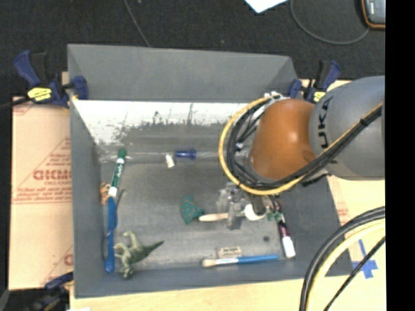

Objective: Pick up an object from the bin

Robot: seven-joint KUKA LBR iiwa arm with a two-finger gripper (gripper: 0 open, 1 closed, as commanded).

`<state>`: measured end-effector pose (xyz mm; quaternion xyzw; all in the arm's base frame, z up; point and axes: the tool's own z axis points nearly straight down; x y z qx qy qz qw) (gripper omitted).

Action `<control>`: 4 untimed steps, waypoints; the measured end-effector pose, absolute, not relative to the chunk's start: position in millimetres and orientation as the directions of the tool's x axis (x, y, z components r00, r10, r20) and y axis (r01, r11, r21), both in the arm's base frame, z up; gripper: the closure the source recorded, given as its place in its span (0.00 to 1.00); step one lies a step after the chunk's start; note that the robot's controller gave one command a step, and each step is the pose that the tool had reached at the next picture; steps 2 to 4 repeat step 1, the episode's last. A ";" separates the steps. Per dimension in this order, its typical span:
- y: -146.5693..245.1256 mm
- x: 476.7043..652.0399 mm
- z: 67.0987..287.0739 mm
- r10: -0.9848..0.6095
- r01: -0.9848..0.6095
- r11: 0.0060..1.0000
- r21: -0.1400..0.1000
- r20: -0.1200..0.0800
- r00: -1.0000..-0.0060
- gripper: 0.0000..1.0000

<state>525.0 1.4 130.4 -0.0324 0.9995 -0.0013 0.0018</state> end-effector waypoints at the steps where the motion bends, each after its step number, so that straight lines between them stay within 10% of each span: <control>1: 1.3 525.9 167.6 -0.065 -0.065 0.998 -0.003 -0.007 -0.998 1.00; 4: 1.3 525.9 167.6 -0.065 -0.065 0.998 -0.003 -0.007 -0.998 1.00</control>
Offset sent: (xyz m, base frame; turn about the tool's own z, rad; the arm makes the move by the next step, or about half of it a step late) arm 0.0004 0.0000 0.0452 0.0001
